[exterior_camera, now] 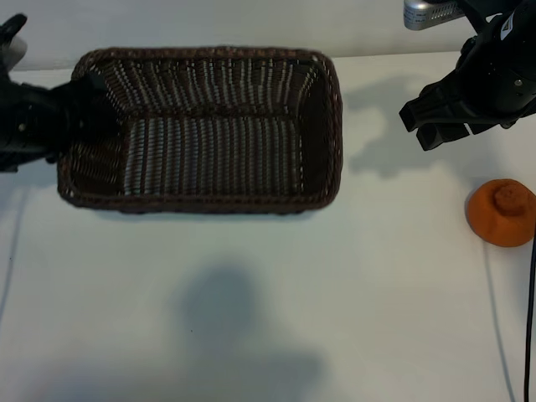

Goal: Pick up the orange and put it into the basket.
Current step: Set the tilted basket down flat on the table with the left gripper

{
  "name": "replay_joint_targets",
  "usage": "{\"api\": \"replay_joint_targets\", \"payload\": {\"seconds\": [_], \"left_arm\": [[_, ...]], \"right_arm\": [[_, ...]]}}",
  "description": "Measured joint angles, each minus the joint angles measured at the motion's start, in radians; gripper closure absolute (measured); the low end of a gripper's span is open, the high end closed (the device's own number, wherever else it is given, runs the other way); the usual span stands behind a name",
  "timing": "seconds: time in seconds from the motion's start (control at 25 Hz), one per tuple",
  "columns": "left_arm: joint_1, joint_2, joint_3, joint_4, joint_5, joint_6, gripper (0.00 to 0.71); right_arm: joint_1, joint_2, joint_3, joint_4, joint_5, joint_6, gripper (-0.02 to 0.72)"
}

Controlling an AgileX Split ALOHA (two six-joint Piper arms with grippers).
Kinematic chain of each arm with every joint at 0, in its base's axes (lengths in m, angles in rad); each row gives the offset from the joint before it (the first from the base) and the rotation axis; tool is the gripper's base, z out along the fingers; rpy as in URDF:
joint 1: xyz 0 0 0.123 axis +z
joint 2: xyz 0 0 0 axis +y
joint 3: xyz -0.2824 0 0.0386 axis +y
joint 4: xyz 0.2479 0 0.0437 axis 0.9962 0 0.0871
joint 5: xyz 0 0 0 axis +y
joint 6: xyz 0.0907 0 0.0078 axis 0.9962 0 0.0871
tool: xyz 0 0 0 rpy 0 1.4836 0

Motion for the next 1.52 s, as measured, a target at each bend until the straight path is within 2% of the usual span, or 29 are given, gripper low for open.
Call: {"api": "replay_joint_targets", "payload": {"seconds": [0.16,0.4,0.64,0.96,1.44,1.52], "left_arm": [[-0.044,0.061,-0.05,-0.045,-0.017,0.001,0.378],[-0.166,0.171,-0.108,-0.109,-0.071,0.004,0.378],[-0.234,0.259,-0.12,-0.123,-0.134,0.001,0.378],[-0.243,0.321,-0.12,-0.123,-0.156,0.0,0.378],[-0.243,0.329,-0.121,-0.124,-0.144,-0.005,0.378],[-0.243,0.329,-0.121,-0.124,-0.134,0.004,0.355]], "right_arm": [[0.0,0.0,0.0,0.0,-0.002,0.0,0.153],[0.0,0.0,0.0,0.0,-0.003,0.001,0.153],[0.0,0.0,0.0,0.0,-0.004,0.001,0.153],[0.0,0.0,0.0,0.0,-0.003,0.0,0.153],[0.0,0.0,0.0,0.0,-0.002,0.0,0.153],[0.0,0.0,0.0,0.0,-0.002,0.0,0.153]]}}
